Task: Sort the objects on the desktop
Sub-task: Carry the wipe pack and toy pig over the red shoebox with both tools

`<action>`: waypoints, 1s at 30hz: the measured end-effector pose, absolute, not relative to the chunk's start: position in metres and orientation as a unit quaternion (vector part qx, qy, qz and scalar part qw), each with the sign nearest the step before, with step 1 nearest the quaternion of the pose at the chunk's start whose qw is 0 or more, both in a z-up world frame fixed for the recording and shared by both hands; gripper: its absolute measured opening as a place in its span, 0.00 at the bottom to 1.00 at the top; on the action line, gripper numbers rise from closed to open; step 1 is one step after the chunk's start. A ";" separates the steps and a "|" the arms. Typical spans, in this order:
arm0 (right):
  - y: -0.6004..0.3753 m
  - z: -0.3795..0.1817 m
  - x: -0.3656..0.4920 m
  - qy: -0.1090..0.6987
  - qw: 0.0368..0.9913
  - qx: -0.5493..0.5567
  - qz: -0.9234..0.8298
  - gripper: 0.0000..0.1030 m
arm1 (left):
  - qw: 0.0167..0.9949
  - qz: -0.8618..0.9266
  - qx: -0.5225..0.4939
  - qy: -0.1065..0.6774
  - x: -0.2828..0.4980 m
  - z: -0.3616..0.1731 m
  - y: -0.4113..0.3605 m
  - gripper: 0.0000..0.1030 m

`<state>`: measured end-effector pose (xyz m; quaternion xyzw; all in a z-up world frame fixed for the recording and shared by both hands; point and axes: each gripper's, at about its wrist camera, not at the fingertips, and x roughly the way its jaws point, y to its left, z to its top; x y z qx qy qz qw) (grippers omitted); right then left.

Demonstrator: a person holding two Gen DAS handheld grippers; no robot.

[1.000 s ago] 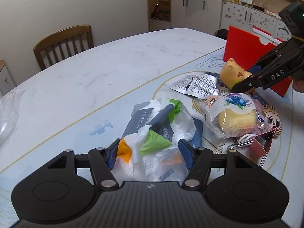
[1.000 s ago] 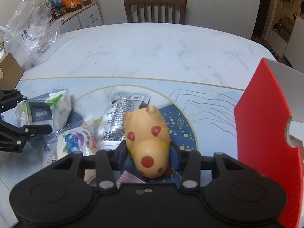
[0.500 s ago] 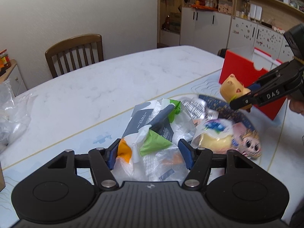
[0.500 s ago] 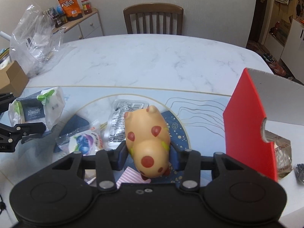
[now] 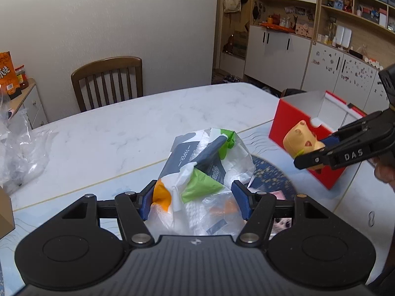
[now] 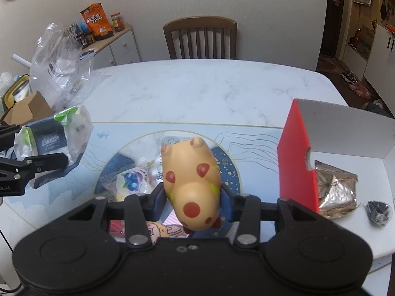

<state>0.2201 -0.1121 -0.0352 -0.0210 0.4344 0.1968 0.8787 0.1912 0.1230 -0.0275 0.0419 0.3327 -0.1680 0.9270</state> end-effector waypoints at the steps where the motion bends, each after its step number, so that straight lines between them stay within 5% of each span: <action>1: -0.113 -0.033 0.218 0.434 0.879 -0.021 0.197 0.43 | 0.928 -0.166 0.039 0.333 0.189 -0.024 0.120 0.61; 30: -0.223 0.021 0.203 0.396 0.896 0.008 0.200 0.43 | 0.933 -0.168 0.014 0.318 0.178 0.023 -0.014 0.62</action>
